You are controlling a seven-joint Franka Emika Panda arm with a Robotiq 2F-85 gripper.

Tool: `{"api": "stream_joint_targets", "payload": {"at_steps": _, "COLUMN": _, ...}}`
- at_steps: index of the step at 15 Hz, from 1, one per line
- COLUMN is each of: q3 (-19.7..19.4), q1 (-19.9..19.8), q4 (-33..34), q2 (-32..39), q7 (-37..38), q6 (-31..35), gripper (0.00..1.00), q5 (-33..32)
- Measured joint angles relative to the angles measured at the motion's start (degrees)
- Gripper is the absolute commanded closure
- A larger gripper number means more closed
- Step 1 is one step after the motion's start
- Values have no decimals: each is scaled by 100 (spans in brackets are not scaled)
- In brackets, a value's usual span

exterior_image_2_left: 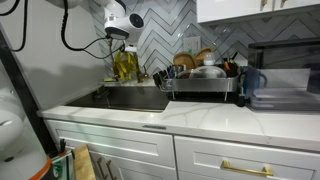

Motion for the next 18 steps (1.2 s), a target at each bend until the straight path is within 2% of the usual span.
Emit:
{"api": "stream_joint_targets", "payload": {"at_steps": 8, "q3": -107, "q1": -94, "q4": -39, "q2": -386, "q7": -27, "q6": 107, "gripper": 100, "q5": -49}}
{"api": "stream_joint_targets", "payload": {"at_steps": 18, "q3": -216, "q1": -363, "q4": -509, "q2": -1253, "q7": 15, "q6": 288, "gripper": 100, "q5": -592}}
